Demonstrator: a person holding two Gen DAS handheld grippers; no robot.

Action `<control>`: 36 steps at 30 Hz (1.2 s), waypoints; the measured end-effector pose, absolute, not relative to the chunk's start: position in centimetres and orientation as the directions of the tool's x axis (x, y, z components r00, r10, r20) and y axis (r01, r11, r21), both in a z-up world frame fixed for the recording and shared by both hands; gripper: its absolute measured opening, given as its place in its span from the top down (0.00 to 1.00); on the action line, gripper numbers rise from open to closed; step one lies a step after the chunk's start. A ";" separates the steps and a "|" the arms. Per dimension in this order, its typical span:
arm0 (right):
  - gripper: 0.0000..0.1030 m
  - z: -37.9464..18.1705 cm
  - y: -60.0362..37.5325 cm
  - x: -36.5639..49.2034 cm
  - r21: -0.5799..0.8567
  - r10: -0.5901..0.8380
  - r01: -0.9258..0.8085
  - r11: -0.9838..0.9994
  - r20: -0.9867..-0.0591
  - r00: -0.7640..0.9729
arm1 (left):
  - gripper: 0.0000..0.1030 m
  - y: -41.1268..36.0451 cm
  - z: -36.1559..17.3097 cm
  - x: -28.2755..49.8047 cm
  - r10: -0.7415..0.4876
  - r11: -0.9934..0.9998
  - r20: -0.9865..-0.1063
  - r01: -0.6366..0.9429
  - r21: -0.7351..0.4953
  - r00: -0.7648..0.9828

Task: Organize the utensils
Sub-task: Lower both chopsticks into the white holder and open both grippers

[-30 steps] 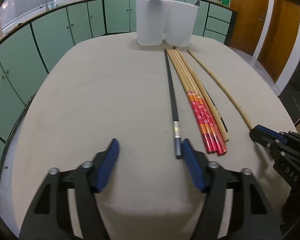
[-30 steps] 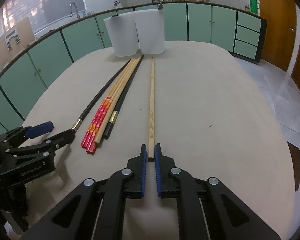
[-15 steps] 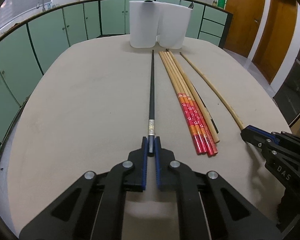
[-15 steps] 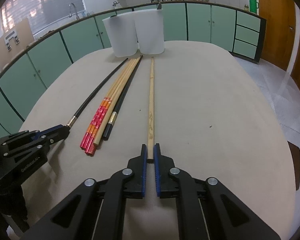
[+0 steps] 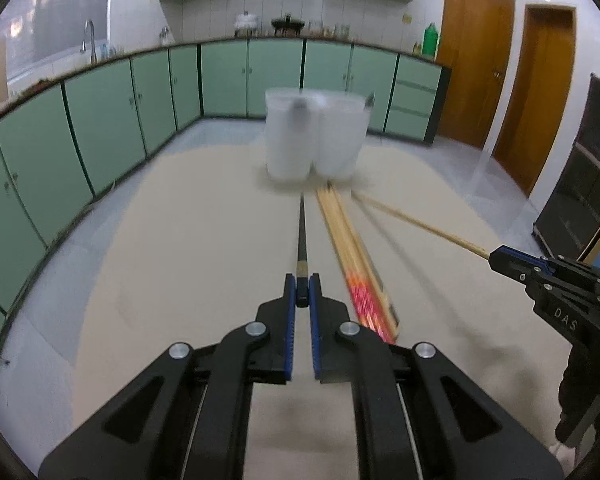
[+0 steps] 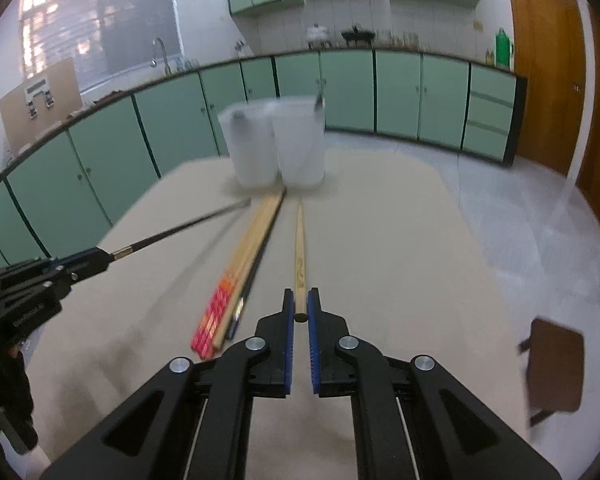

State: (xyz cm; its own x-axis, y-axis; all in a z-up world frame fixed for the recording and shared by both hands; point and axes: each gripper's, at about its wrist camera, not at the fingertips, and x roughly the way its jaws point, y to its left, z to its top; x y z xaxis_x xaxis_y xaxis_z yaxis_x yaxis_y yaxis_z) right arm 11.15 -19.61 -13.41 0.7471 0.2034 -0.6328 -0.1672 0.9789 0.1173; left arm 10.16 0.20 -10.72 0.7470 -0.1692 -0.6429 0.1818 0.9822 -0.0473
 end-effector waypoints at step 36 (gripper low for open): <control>0.94 9.5 -19.6 24.7 0.062 0.308 -0.307 0.950 -0.356 0.882 | 0.95 -1.8 11.2 22.4 -0.300 0.953 -0.227 0.303 -0.021 0.927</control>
State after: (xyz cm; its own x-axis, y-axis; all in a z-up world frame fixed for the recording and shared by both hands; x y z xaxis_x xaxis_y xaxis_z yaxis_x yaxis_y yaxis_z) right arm 24.67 -19.57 9.49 0.8823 0.3082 -0.3557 -0.3068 0.9498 0.0619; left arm 22.44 -1.77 11.25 0.9267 -0.2996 -0.2270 0.3028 0.9528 -0.0213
